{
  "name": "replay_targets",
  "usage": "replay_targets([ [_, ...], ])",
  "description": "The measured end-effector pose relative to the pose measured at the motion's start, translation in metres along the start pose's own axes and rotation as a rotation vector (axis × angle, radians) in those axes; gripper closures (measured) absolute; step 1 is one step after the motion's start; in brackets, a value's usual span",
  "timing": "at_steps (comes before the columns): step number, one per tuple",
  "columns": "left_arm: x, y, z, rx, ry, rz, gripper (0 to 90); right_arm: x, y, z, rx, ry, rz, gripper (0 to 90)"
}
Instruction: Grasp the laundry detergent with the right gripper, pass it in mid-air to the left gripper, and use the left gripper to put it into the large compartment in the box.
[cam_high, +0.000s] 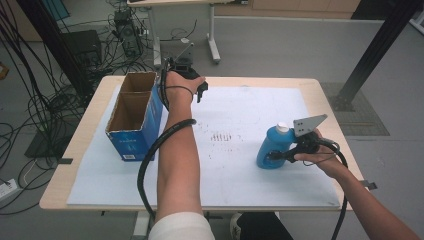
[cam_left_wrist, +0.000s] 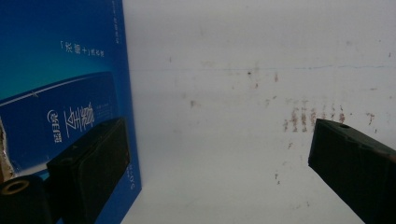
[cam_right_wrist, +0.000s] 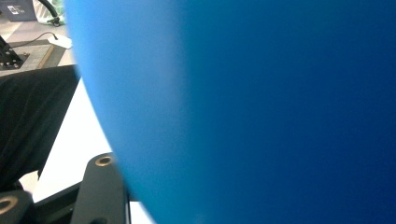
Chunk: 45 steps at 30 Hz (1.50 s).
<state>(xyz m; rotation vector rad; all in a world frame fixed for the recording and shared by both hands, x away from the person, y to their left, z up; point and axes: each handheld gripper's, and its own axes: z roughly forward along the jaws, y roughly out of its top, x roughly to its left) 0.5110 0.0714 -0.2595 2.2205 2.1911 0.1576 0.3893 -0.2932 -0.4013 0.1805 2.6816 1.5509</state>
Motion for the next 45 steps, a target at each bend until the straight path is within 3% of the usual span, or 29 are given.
replay_targets([
  [45, -0.002, -0.0004, -0.0043, -0.003, 0.009, 0.001, 6.1, -0.0007, 0.0015, -0.0004, 0.011, 0.004, 0.011, 43.5],
])
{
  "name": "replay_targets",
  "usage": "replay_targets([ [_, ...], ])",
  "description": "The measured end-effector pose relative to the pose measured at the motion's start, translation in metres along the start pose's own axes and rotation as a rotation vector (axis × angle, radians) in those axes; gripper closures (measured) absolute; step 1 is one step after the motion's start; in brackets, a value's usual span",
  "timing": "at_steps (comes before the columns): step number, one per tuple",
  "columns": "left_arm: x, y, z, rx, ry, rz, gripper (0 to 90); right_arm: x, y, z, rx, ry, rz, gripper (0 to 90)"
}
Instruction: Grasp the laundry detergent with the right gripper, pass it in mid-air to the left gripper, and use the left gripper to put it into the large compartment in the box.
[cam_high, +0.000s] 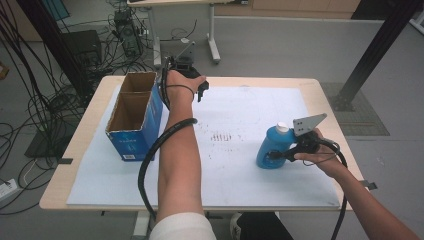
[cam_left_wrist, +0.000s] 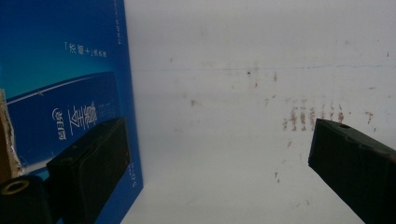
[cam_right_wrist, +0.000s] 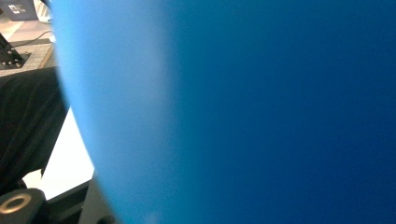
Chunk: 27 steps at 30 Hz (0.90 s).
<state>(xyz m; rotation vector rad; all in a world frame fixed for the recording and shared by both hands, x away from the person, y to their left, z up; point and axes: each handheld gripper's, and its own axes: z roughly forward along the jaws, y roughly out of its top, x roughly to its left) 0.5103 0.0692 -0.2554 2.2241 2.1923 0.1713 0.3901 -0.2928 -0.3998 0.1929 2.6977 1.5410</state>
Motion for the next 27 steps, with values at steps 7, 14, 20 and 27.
replay_targets([
  [7, 0.0006, -0.0004, -0.0016, -0.003, 0.002, -0.001, 6.1, 0.0003, 0.0007, 0.0001, 0.006, -0.004, 0.001, 43.5],
  [14, 0.0003, -0.0007, -0.0027, -0.003, 0.004, 0.003, 6.0, 0.0002, 0.0011, 0.0002, 0.008, -0.003, 0.004, 43.5],
  [20, 0.0, -0.001, -0.0022, -0.004, 0.002, 0.005, 6.0, 0.0009, 0.0013, 0.0001, 0.01, -0.007, 0.004, 43.5],
  [27, 0.002, -0.0013, -0.0037, -0.006, 0.002, 0.003, 6.0, 0.001, 0.0014, 0.0, 0.011, -0.009, 0.007, 43.6],
])
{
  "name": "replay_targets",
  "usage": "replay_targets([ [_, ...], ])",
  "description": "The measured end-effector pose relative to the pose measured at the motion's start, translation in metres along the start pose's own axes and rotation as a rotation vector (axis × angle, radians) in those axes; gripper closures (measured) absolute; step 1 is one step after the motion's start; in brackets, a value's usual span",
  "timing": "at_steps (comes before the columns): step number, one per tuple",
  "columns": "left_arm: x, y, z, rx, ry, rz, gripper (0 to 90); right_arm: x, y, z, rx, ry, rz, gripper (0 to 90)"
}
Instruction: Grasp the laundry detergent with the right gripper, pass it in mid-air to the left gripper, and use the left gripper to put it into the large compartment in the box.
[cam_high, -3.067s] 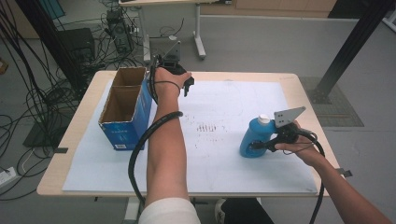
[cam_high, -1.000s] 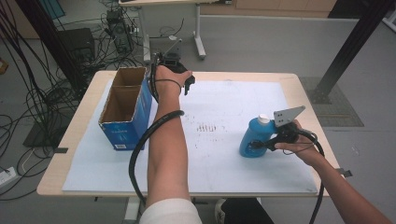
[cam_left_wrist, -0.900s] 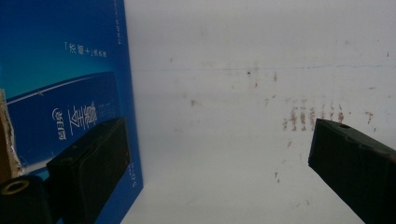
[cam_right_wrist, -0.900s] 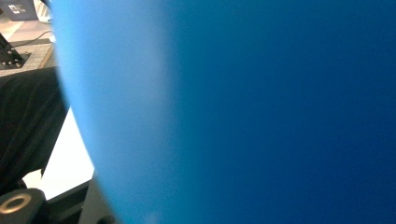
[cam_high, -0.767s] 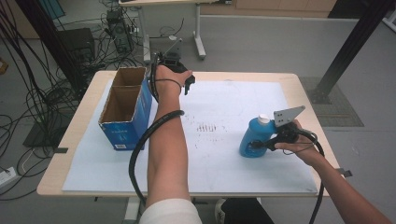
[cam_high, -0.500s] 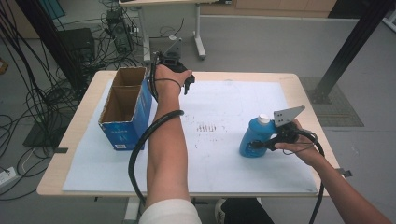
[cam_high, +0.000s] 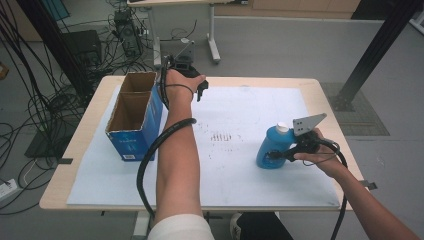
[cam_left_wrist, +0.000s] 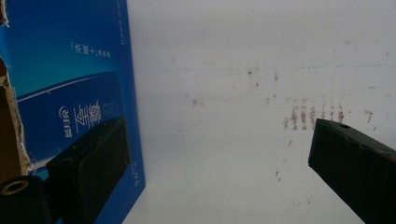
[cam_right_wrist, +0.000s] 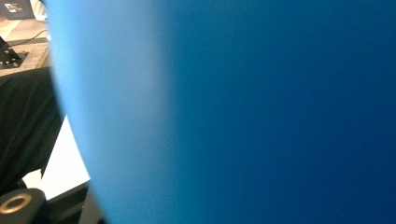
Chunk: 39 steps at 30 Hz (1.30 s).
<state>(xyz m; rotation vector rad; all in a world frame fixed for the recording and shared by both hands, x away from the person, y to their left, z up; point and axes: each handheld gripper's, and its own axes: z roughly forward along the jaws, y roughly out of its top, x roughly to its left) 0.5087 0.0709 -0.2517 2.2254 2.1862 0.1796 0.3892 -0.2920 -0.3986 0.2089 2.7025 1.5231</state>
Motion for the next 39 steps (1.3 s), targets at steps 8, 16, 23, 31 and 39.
replay_targets([
  [8, 0.0, 0.0, -0.002, -0.001, -0.002, 0.001, 6.0, 0.0, 0.0, 0.0, 0.001, -0.001, 0.002, 43.6],
  [16, 0.001, 0.0, -0.005, -0.005, -0.002, 0.001, 6.1, 0.001, 0.001, 0.0, 0.01, -0.007, 0.002, 43.7],
  [23, 0.003, -0.001, -0.008, -0.01, -0.002, 0.001, 6.1, 0.001, 0.002, 0.0, 0.009, -0.013, 0.008, 43.6],
  [31, 0.006, -0.003, -0.013, -0.017, -0.003, 0.002, 6.0, 0.002, 0.002, 0.0, 0.007, -0.023, 0.028, 43.8],
  [39, 0.009, -0.006, -0.015, -0.018, -0.011, 0.012, 6.1, 0.003, 0.002, 0.0, 0.011, -0.032, 0.047, 44.1],
])
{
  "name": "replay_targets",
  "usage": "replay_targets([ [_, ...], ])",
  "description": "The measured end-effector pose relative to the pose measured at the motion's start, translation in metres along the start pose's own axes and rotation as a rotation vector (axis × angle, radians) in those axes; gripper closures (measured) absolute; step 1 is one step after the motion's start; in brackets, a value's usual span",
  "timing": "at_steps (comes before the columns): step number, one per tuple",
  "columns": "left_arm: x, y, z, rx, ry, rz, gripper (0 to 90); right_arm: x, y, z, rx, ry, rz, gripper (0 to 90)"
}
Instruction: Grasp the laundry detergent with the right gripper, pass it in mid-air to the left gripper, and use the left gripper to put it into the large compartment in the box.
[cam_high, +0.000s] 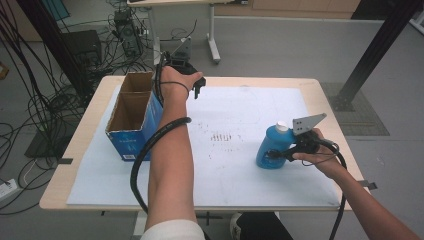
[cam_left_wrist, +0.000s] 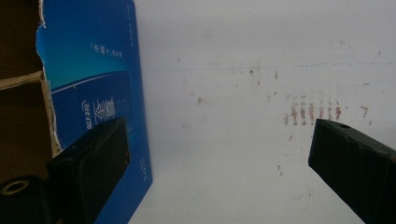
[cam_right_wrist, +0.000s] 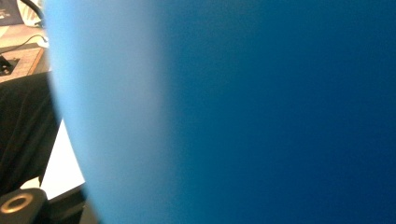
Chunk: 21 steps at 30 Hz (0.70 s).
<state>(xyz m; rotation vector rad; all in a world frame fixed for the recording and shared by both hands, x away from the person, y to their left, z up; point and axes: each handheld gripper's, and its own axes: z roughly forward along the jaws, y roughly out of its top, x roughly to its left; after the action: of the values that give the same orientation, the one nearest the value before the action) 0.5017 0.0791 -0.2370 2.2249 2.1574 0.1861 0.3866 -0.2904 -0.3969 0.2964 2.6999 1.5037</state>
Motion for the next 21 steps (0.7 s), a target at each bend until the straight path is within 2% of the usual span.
replay_targets([
  [5, 0.003, -0.002, -0.003, -0.004, -0.004, 0.01, 6.4, 0.002, 0.004, 0.0, 0.023, -0.013, 0.005, 44.1],
  [6, 0.003, -0.003, -0.005, -0.008, -0.008, 0.026, 6.4, 0.003, 0.008, -0.001, 0.04, -0.009, 0.015, 44.1],
  [9, 0.004, -0.004, -0.008, -0.01, -0.008, 0.043, 6.4, 0.005, 0.014, -0.003, 0.048, -0.017, 0.023, 44.1],
  [16, 0.005, -0.008, -0.028, -0.031, -0.016, 0.113, 6.2, 0.012, 0.055, -0.015, 0.068, -0.05, 0.081, 44.0],
  [17, 0.005, -0.008, -0.028, -0.031, -0.016, 0.113, 6.3, 0.012, 0.055, -0.015, 0.068, -0.05, 0.081, 44.0],
  [18, 0.005, -0.009, -0.031, -0.039, -0.021, 0.124, 6.2, 0.015, 0.069, -0.017, 0.08, -0.054, 0.097, 44.0],
  [19, 0.006, -0.01, -0.034, -0.042, -0.025, 0.133, 6.2, 0.015, 0.069, -0.017, 0.08, -0.054, 0.097, 44.0],
  [20, 0.007, -0.011, -0.038, -0.043, -0.025, 0.147, 6.2, 0.019, 0.083, -0.018, 0.087, -0.059, 0.108, 44.0],
  [21, 0.008, -0.012, -0.043, -0.045, -0.03, 0.169, 6.2, 0.02, 0.088, -0.018, 0.088, -0.06, 0.109, 44.0],
])
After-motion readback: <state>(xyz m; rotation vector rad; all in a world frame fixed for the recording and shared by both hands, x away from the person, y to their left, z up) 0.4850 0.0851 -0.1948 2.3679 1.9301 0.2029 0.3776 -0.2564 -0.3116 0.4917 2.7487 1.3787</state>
